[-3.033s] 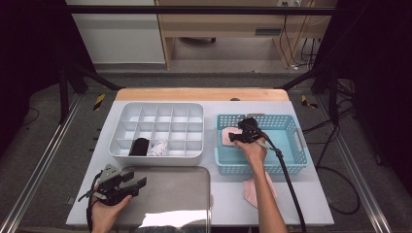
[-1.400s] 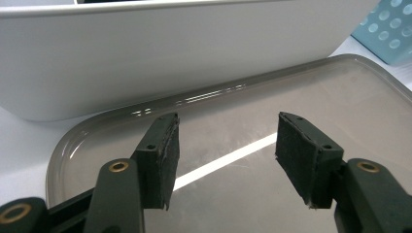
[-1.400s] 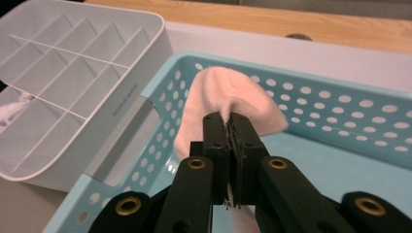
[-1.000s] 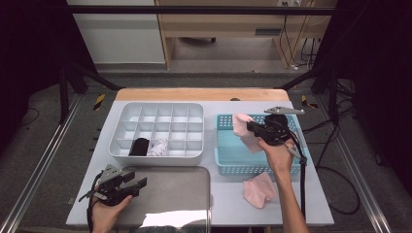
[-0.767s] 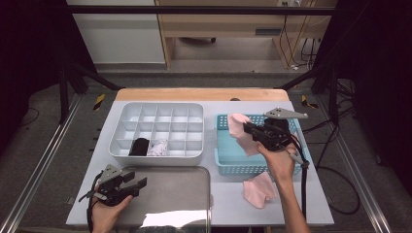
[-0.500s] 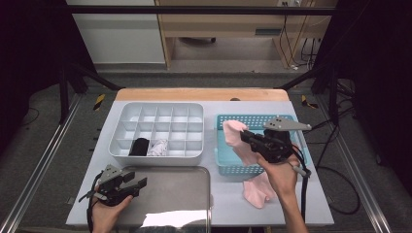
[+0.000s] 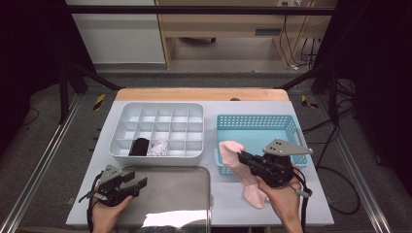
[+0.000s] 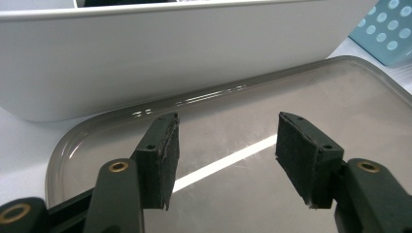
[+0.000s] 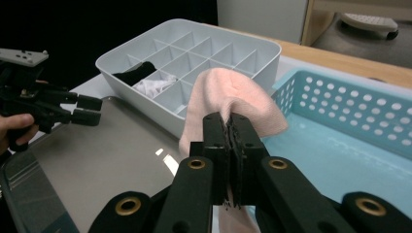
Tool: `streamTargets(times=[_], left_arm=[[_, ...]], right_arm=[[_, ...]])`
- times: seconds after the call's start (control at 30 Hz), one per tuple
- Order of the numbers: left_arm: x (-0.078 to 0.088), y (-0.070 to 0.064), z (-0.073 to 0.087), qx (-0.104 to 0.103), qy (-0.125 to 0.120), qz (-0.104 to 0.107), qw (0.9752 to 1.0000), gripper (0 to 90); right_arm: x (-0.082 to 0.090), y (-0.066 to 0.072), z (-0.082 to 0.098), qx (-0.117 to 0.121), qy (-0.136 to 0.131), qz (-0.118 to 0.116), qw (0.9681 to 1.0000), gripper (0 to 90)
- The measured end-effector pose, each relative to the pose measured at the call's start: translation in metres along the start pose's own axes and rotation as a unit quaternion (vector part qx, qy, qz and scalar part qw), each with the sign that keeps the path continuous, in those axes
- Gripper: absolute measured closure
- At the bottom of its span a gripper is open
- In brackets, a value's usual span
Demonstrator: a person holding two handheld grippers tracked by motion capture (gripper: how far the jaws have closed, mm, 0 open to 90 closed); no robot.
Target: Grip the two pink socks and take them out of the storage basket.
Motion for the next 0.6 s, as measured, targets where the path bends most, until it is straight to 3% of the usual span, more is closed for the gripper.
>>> streamTargets(times=[0.37, 0.6], left_arm=[[0.000, -0.001, 0.000, 0.000, -0.001, 0.001, 1.0000, 40.3], [0.002, -0.001, 0.000, -0.001, -0.002, 0.002, 1.0000, 40.4]], right_arm=[[0.001, 0.007, 0.033, -0.016, 0.015, -0.013, 0.9997, 87.2], [-0.006, 0.004, 0.057, -0.040, 0.041, -0.015, 0.9983, 87.0]])
Point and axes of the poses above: each handheld gripper's, and its own axes: x roughly backward along the jaws, z roughly out of its underside, y roughly to its left, the point moved 7 cm from there along -x, roughly forward along the jaws
